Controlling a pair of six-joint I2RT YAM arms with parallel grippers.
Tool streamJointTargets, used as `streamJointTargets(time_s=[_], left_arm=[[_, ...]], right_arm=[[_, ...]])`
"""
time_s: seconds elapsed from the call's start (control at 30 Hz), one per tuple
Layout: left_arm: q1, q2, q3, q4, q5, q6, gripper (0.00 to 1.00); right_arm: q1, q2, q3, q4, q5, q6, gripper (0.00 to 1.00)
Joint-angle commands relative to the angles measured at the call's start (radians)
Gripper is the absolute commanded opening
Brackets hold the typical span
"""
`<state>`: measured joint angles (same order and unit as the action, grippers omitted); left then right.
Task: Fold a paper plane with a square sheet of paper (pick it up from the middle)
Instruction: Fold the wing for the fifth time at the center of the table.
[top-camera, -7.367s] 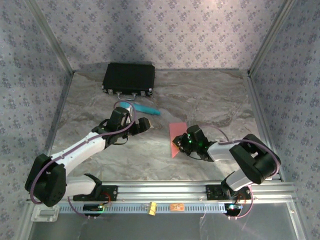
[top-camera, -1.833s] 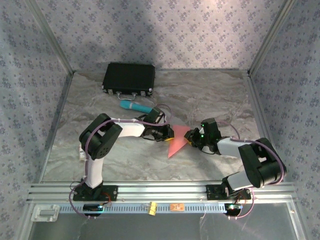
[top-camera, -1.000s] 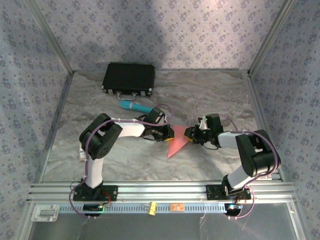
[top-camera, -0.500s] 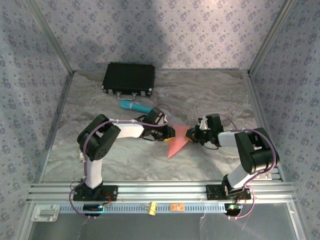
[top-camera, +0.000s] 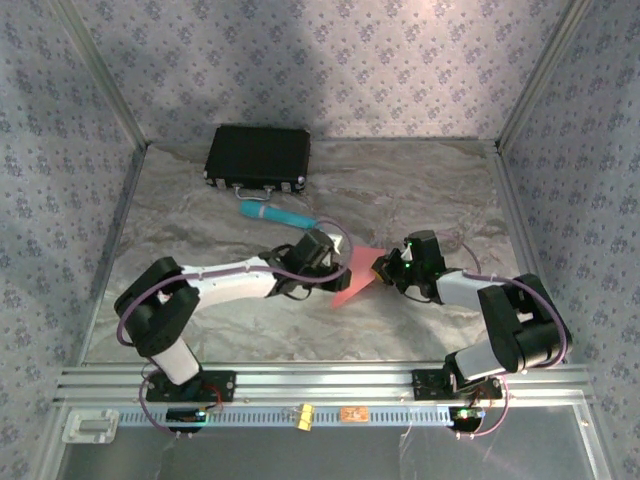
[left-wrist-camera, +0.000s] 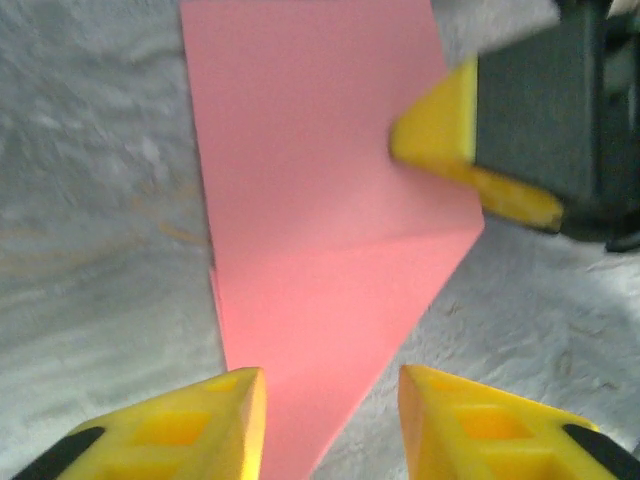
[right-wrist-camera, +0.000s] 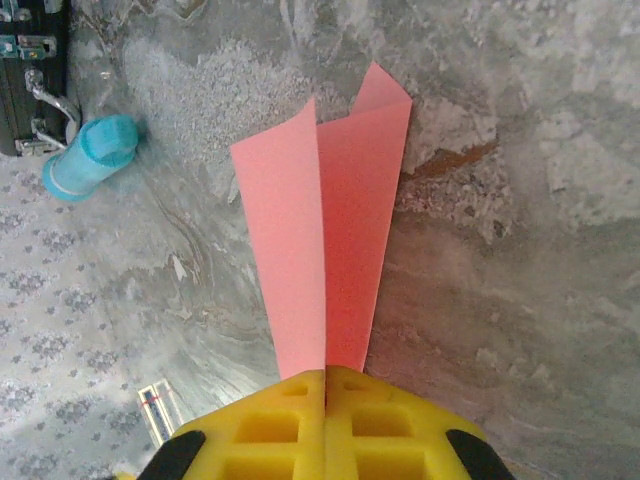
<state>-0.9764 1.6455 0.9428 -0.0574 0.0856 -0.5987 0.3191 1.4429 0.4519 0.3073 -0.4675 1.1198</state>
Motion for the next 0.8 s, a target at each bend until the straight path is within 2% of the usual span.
streamJointTargets(time_s=[0.0, 0.07, 0.13, 0.23, 0.43, 0.77], left_arm=[[-0.075, 0.016, 0.006, -0.098, -0.176, 0.117, 0.42], [-0.122, 0.026, 0.021, -0.121, -0.253, 0.147, 0.44], [-0.151, 0.038, 0.037, -0.137, -0.294, 0.172, 0.5], [-0.173, 0.072, 0.073, -0.173, -0.33, 0.201, 0.52], [-0.205, 0.149, 0.147, -0.241, -0.385, 0.245, 0.52], [-0.22, 0.212, 0.209, -0.287, -0.423, 0.26, 0.44]], right_arm=[[0.015, -0.026, 0.004, -0.014, 0.039, 0.058, 0.01], [0.024, -0.025, 0.011, -0.022, 0.04, 0.055, 0.01], [0.028, -0.023, 0.012, -0.02, 0.038, 0.054, 0.01], [0.028, -0.024, 0.014, -0.02, 0.034, 0.054, 0.02], [0.03, -0.023, 0.026, -0.032, 0.023, 0.051, 0.02], [0.03, -0.02, 0.032, -0.039, 0.021, 0.05, 0.02]])
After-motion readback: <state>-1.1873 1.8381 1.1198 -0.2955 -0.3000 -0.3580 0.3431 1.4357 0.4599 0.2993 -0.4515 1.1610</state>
